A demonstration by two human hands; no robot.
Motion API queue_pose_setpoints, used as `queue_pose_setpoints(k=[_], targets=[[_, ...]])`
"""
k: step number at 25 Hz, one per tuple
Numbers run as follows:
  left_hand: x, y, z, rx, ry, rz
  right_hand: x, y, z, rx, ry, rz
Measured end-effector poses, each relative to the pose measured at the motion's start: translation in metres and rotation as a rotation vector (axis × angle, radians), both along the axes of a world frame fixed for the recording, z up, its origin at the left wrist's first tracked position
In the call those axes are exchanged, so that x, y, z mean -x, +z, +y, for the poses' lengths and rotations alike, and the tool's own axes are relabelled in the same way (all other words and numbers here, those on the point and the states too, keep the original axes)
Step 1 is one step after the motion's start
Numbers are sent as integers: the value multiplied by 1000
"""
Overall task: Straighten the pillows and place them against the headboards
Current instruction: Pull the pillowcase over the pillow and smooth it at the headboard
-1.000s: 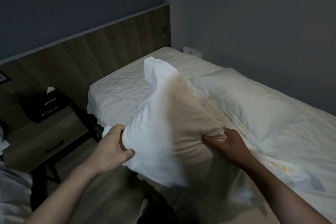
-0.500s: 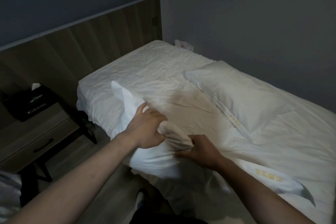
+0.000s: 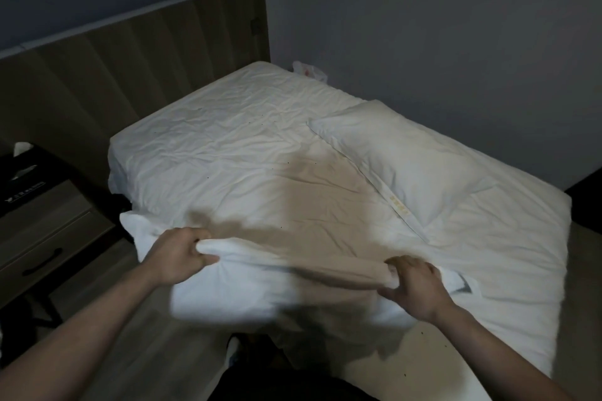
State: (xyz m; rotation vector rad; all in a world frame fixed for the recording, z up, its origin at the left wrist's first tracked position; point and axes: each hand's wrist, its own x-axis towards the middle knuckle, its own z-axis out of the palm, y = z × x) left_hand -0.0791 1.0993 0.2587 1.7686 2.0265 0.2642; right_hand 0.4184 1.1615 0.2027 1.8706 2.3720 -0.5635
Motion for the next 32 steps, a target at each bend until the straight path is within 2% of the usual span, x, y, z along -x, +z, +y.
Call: queue_pose_setpoints(k=[3, 6, 11, 13, 17, 20, 22, 25, 29, 32], targets=[[9, -15, -9, 60, 9, 18, -4, -11, 6, -10, -91, 106], [18, -21, -17, 89, 42, 138, 17, -11, 10, -50, -83, 244], [22, -28, -39, 182, 114, 184, 64, -4, 13, -169, 135, 425], [17, -27, -47, 194, 130, 117, 88, 7, 13, -226, 239, 463], [-23, -26, -47, 140, 44, -164, 139, 37, 12, -184, 448, 657], [-57, -31, -38, 134, -57, -128, 162, 71, 17, -230, 525, 673], [-66, -28, -30, 55, -18, -165, 162, 92, 25, -262, 545, 665], [-73, -20, -14, -89, 102, -308, 146, 111, 38, -277, 437, 679], [-86, -7, -3, -173, 206, -403, 106, 128, 46, -323, 151, 861], [-79, 15, 5, -214, 303, -472, 76, 121, 47, -423, -46, 748]])
